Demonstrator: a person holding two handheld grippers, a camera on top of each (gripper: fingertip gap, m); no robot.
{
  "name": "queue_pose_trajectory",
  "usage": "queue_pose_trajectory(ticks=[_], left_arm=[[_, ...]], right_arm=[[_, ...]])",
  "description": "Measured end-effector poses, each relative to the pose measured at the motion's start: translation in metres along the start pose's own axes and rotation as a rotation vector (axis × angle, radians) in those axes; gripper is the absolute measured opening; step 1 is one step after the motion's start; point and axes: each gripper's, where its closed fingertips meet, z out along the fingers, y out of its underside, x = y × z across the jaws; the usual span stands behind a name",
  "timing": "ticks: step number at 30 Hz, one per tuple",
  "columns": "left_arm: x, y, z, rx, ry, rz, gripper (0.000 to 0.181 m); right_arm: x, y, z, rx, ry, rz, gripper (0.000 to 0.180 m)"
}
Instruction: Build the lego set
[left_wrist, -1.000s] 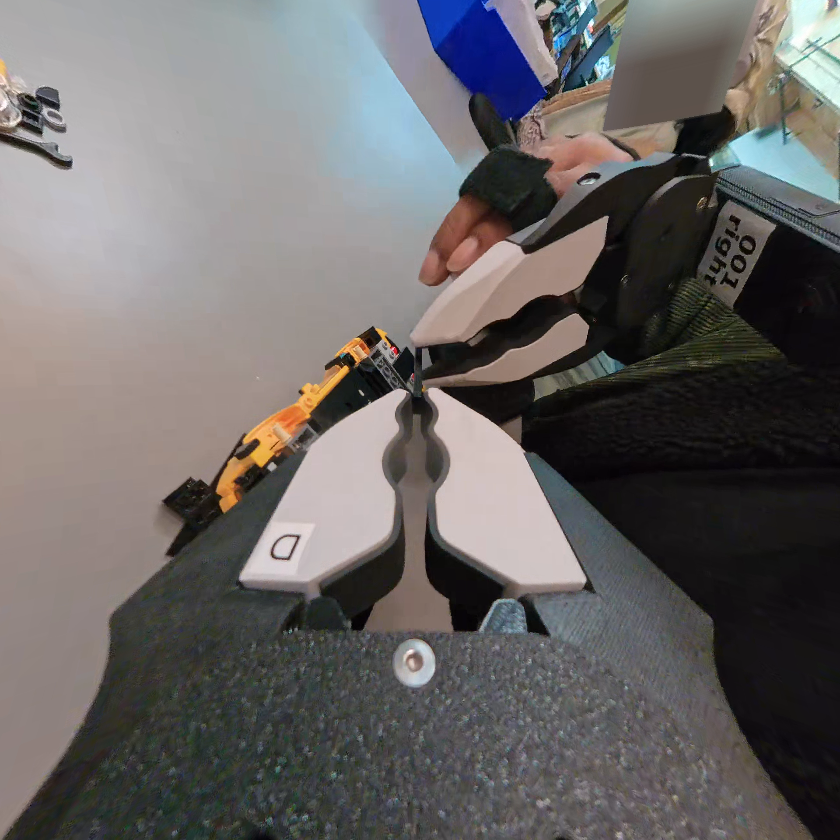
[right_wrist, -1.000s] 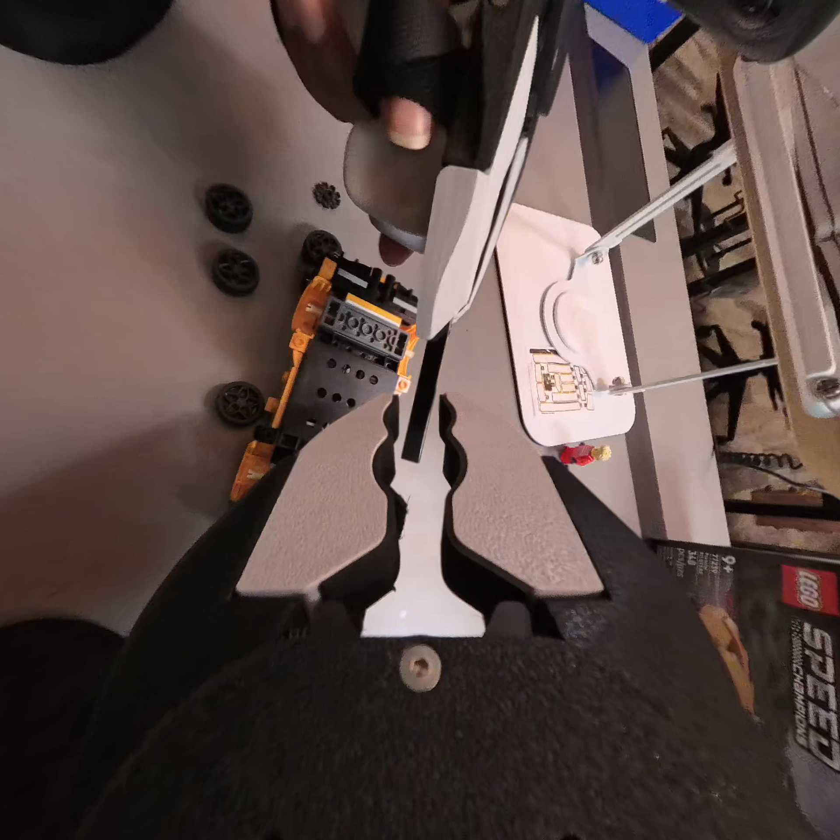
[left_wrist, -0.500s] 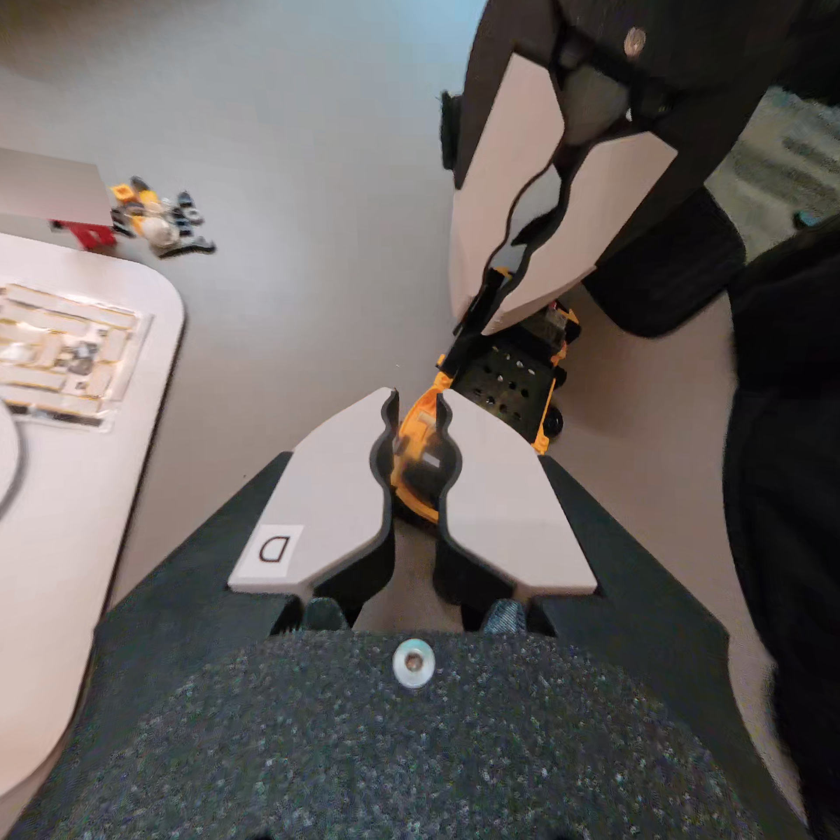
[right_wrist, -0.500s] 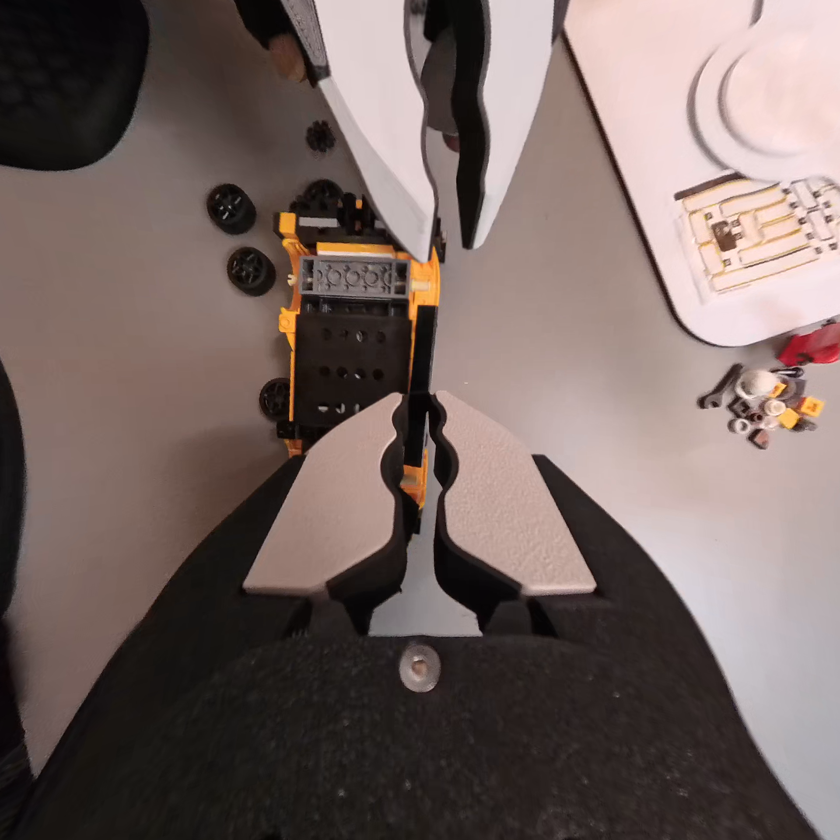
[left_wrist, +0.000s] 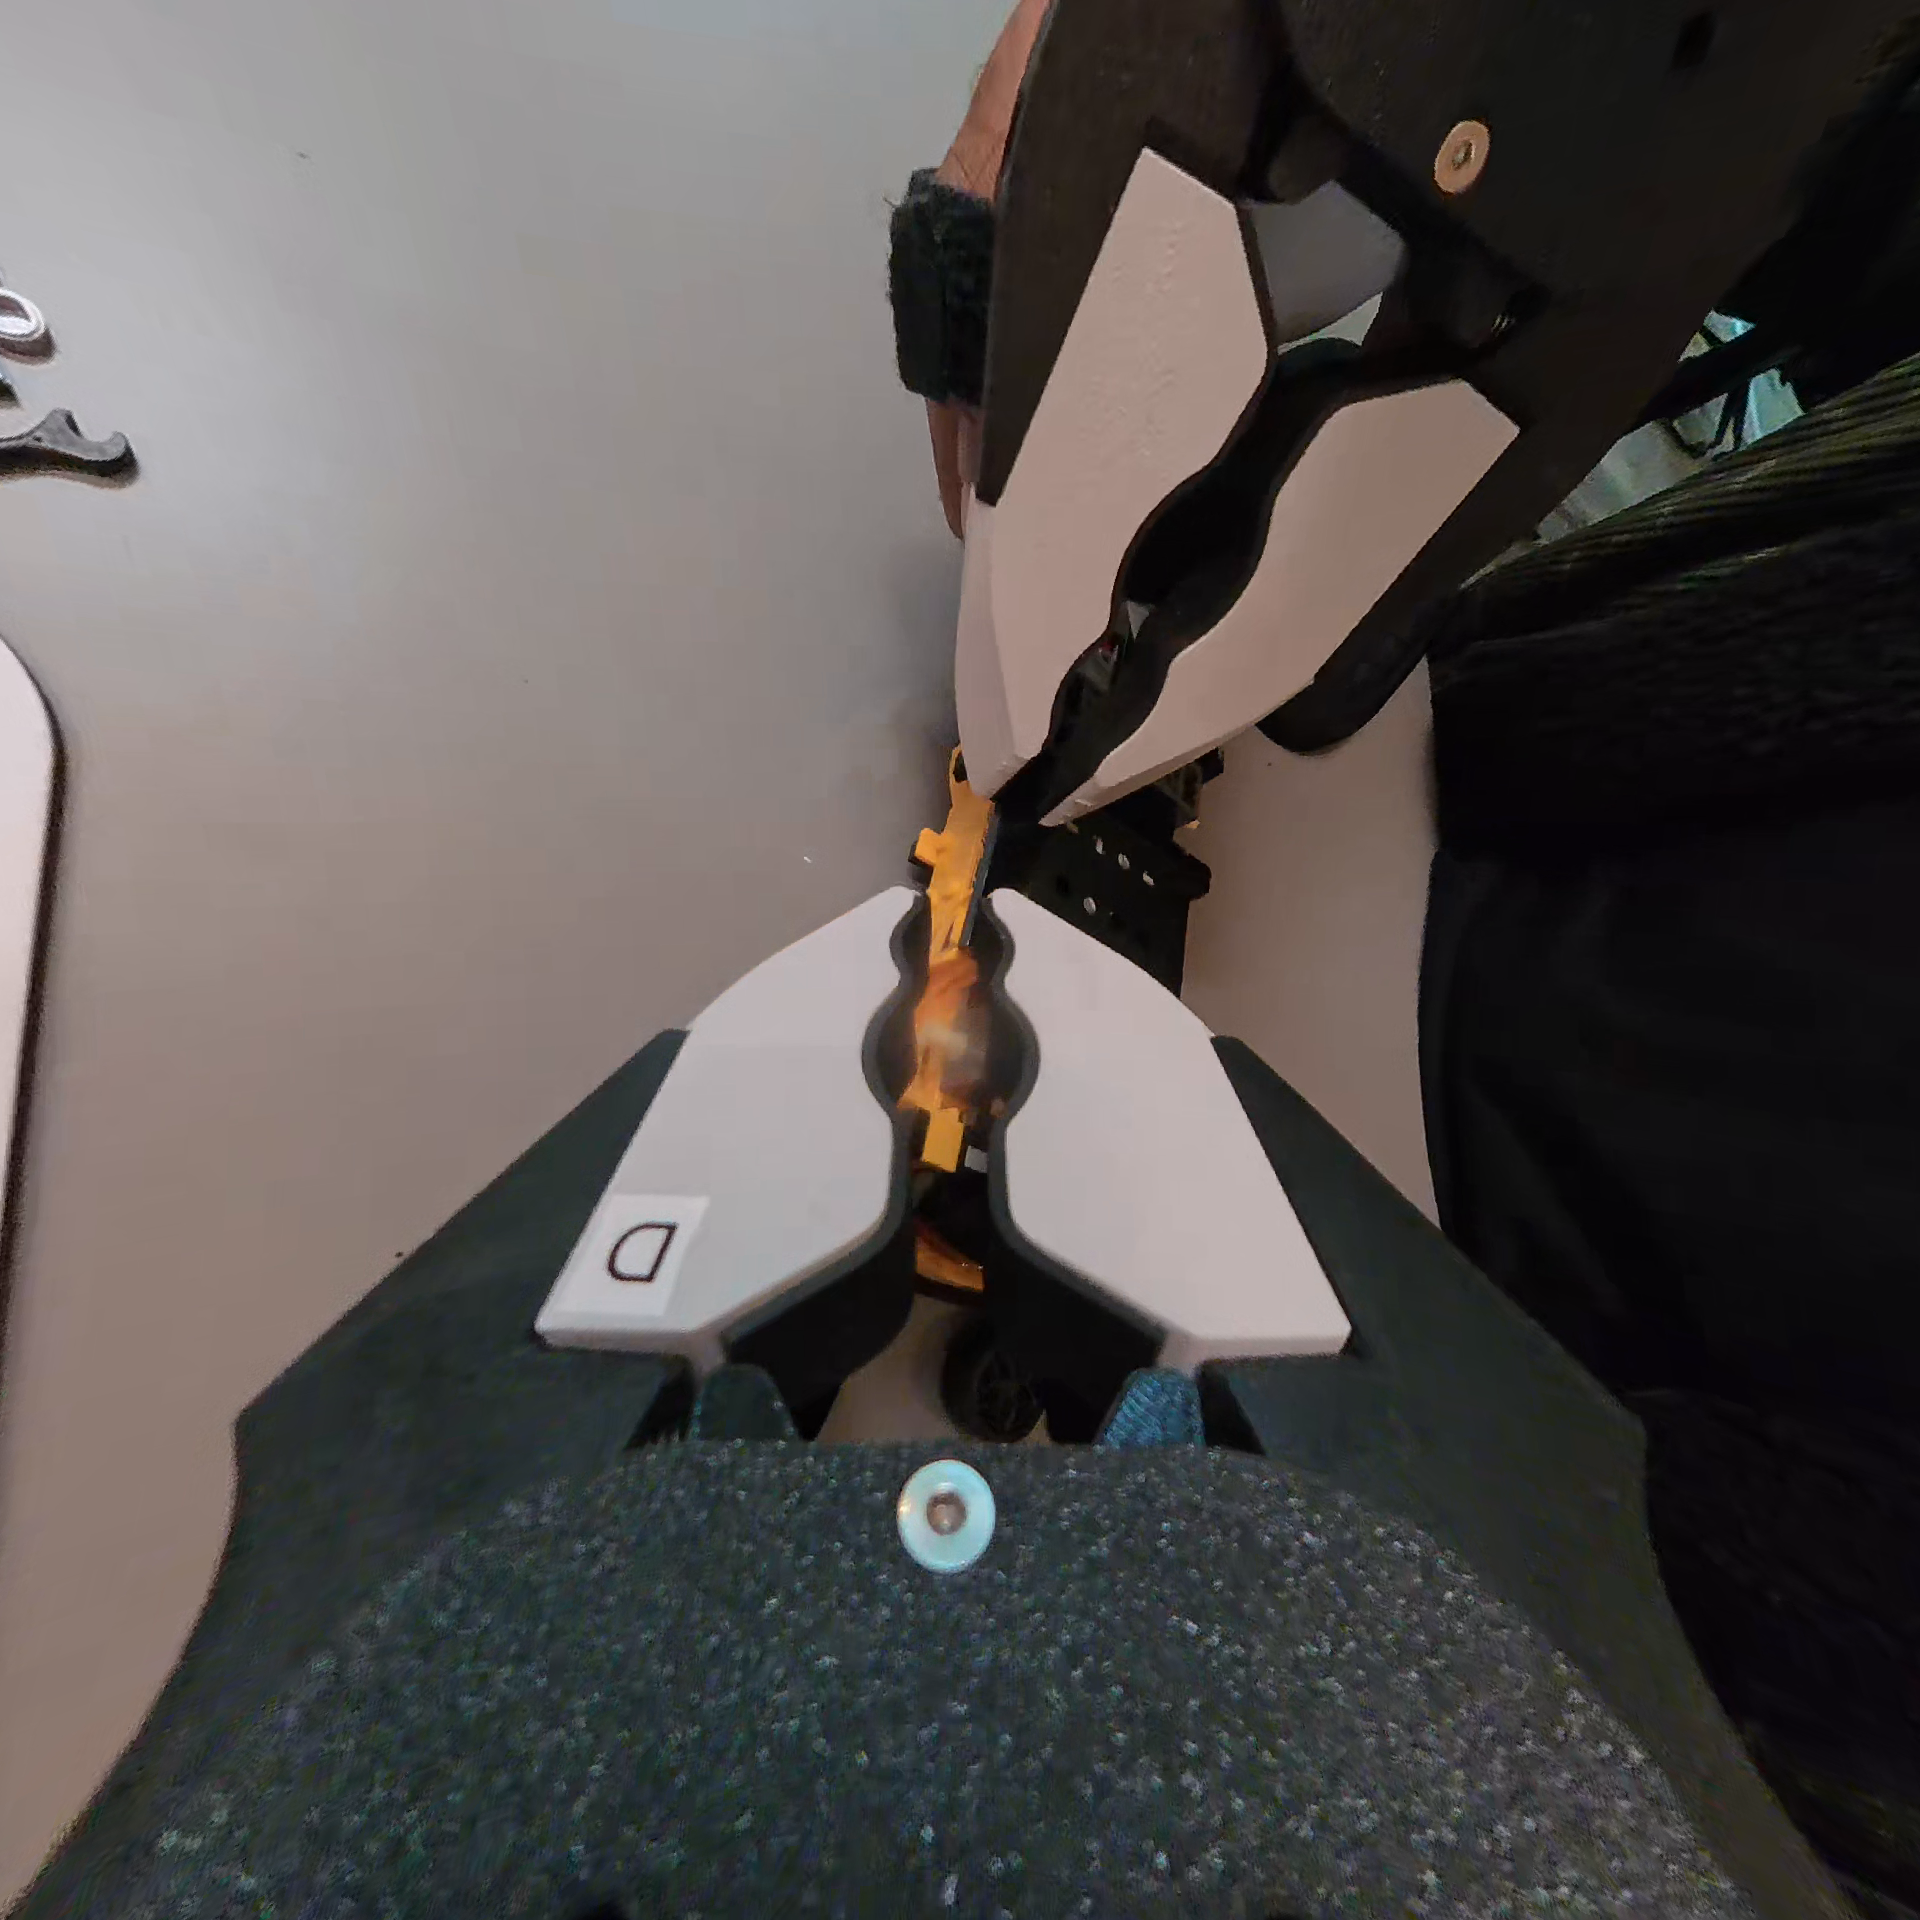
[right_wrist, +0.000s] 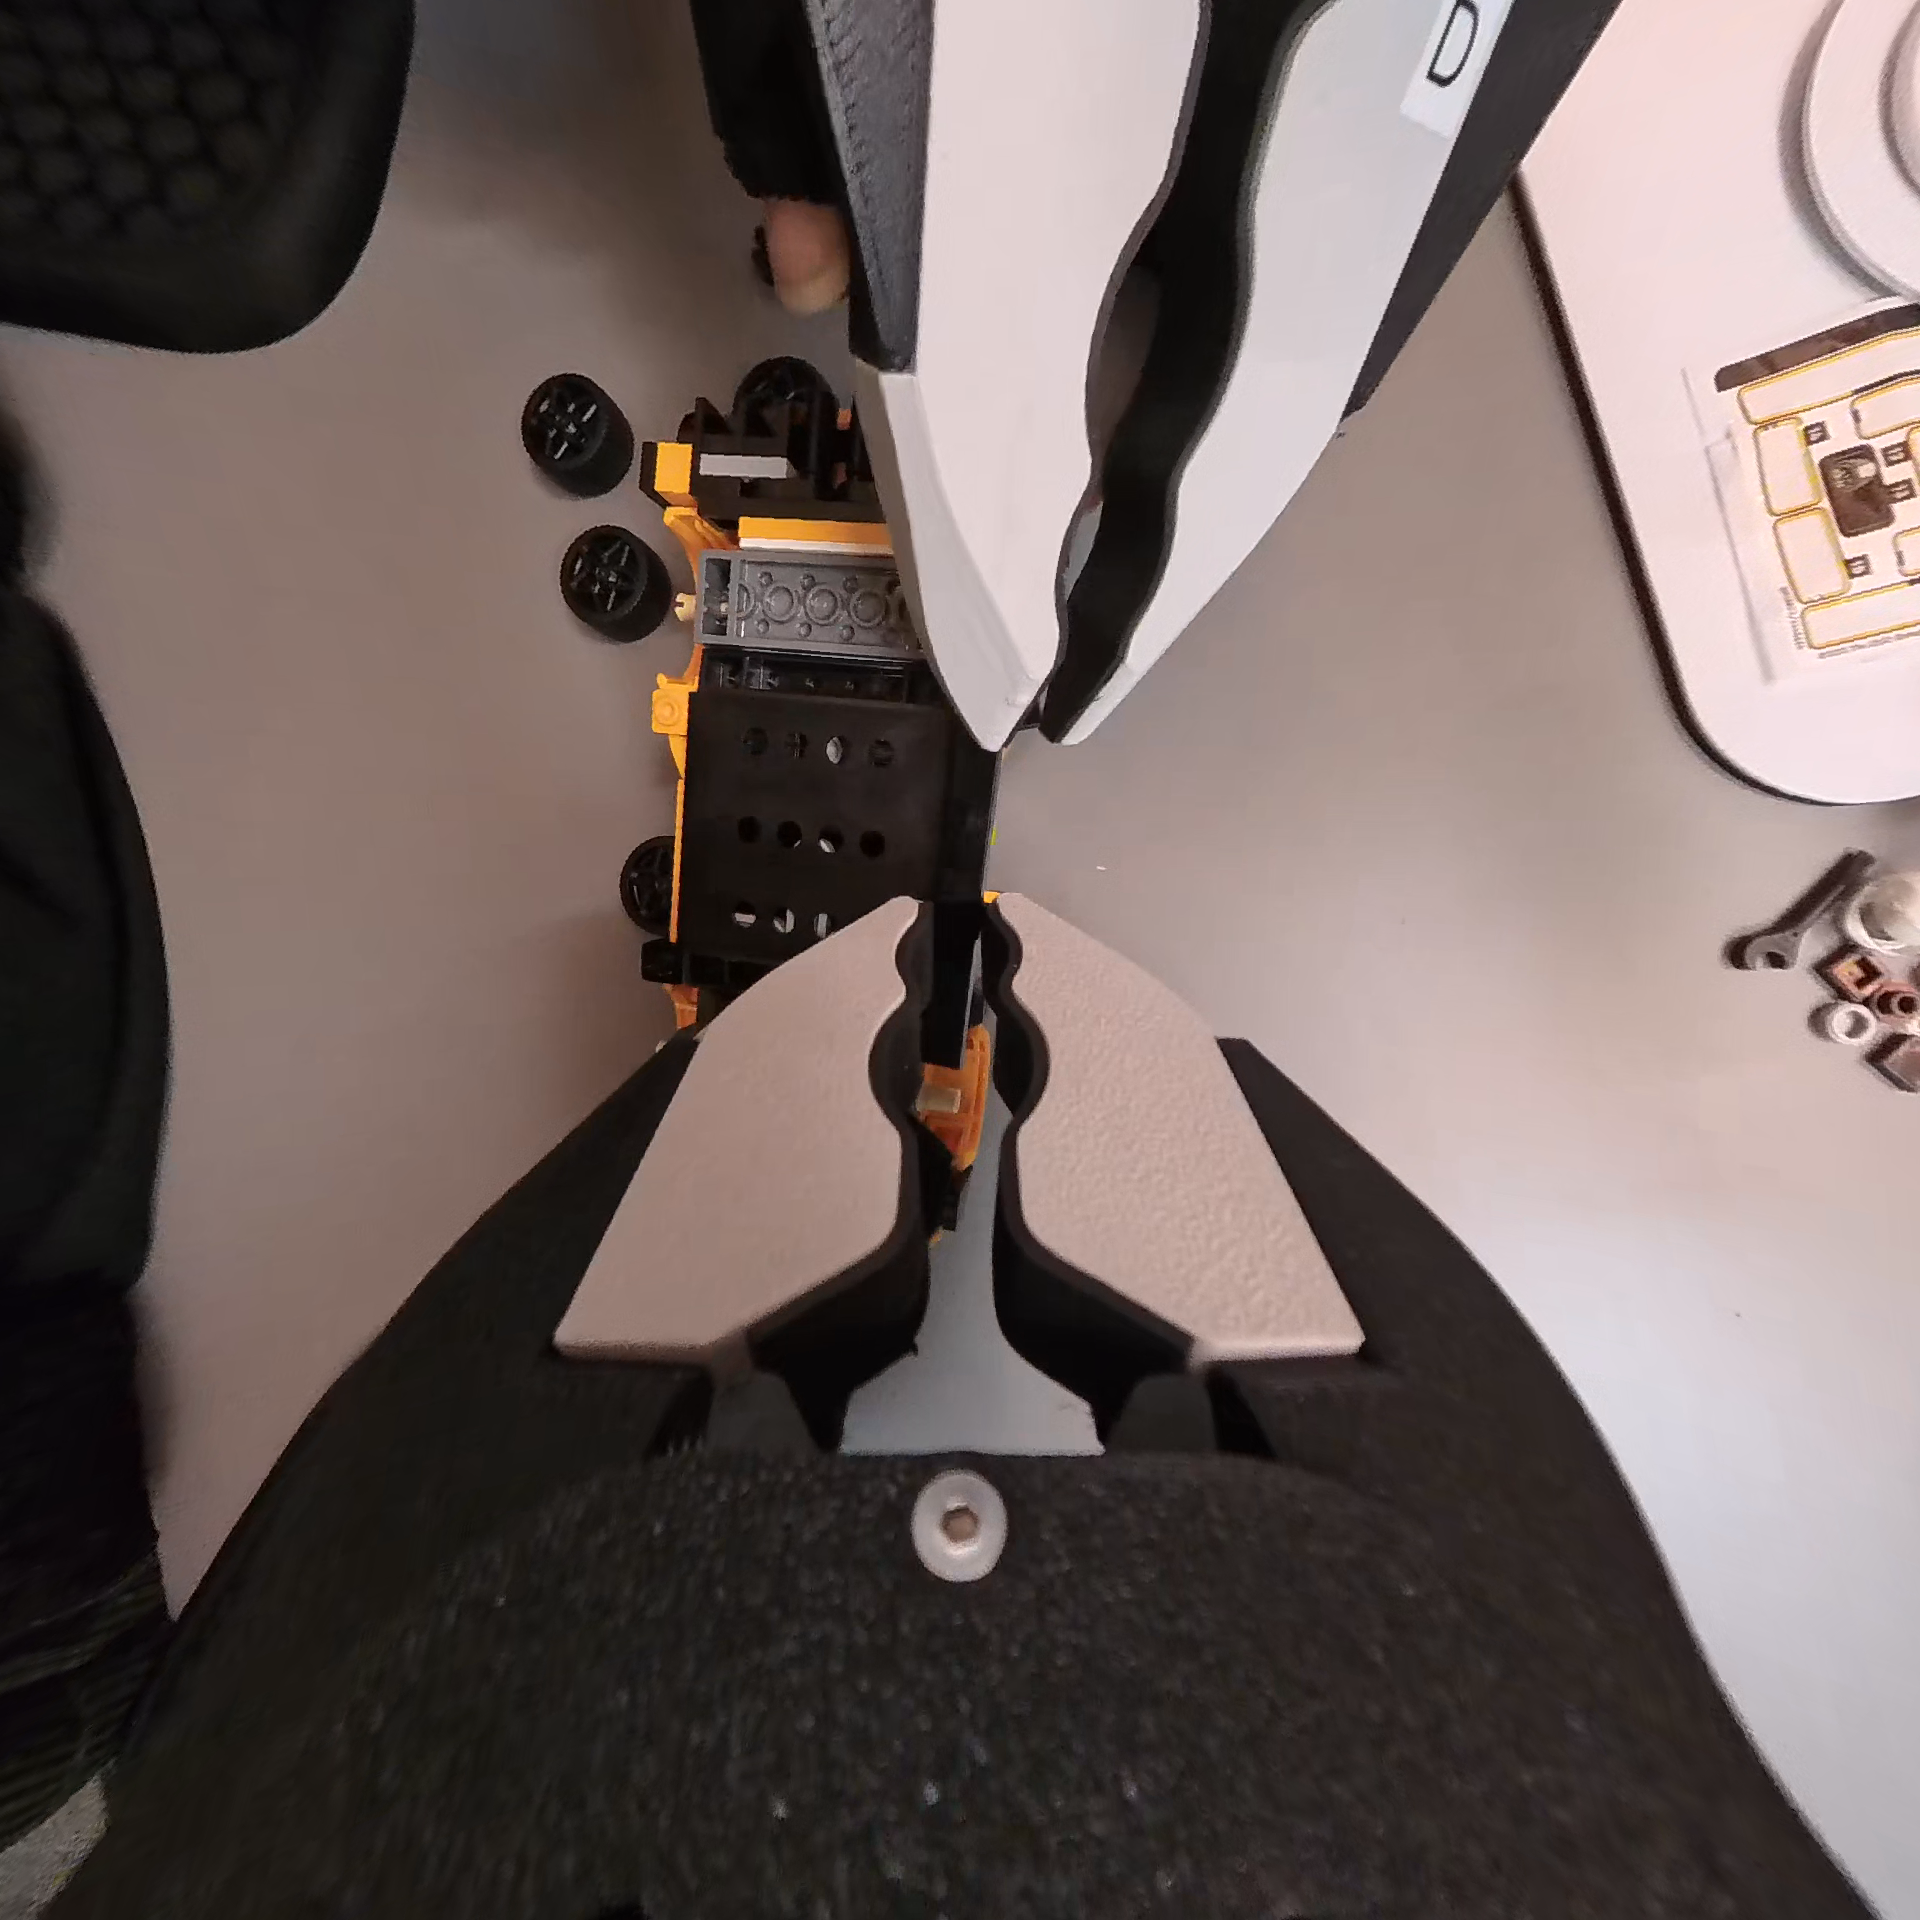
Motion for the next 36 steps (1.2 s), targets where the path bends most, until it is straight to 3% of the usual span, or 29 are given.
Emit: queue_pose_trajectory(ticks=[17, 31, 36], left_arm=[[0.000, 0.002, 0.002, -0.014, -0.017, 0.022, 0.007], [0.001, 0.005, -0.001, -0.003, -0.031, 0.000, 0.008], [0.002, 0.007, -0.002, -0.006, -0.032, 0.006, 0.008]], right_arm=[[-0.002, 0.000, -0.007, 0.078, -0.154, 0.033, 0.012], [0.002, 0.016, -0.010, 0.001, -0.189, -0.076, 0.016], [0.005, 0.014, -0.010, 0.005, -0.191, -0.063, 0.008]])
